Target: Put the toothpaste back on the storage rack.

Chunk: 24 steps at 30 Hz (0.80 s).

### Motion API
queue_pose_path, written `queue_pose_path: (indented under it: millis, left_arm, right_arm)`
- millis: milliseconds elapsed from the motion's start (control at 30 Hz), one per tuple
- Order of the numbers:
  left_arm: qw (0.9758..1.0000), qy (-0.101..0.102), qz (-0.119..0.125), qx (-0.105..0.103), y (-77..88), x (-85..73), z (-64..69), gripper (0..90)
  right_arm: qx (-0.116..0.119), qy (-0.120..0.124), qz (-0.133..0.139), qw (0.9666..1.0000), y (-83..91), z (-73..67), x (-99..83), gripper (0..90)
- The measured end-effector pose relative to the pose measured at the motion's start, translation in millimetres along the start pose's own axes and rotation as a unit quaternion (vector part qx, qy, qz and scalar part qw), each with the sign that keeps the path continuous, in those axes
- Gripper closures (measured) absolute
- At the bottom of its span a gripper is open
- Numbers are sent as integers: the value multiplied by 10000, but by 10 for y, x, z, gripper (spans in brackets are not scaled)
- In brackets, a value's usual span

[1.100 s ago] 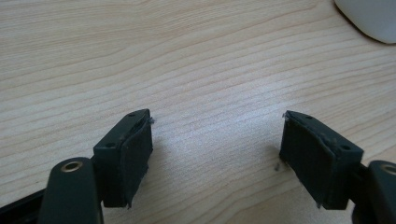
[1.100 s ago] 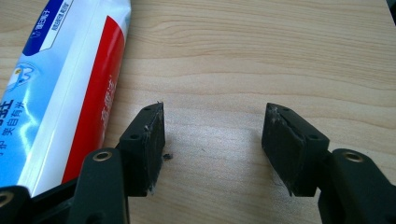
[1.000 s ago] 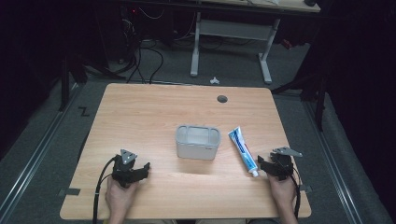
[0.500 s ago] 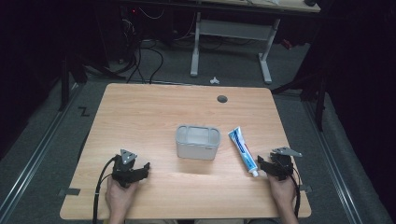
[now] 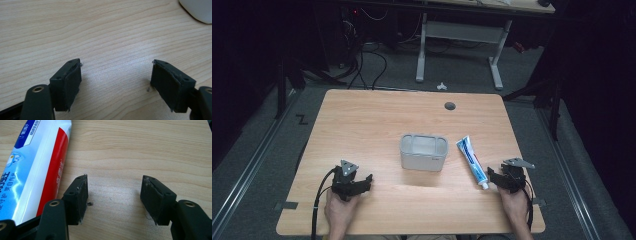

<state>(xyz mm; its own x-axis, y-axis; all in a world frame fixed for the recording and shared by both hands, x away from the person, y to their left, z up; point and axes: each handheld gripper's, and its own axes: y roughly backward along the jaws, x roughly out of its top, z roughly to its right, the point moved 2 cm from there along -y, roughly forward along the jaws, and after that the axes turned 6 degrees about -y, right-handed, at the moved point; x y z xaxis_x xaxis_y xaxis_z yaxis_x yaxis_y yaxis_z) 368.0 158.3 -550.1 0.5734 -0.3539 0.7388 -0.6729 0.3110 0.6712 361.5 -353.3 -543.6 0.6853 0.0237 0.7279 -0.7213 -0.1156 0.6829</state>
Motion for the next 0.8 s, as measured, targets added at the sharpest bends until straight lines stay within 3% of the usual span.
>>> queue_pose_path:
  millis: [533,667,800]
  left_arm:
    - [10000,-14,-13,6,-1,1,2,253]
    - [10000,-8,-11,12,-1,2,2,253]
    - [10000,-13,-22,13,0,2,0,254]
  right_arm:
    - [111,102,-80,9999,0,-2,2,337]
    - [248,-14,-212,9995,43,5,17,409]
    - [213,15,-183,9996,89,4,-20,445]
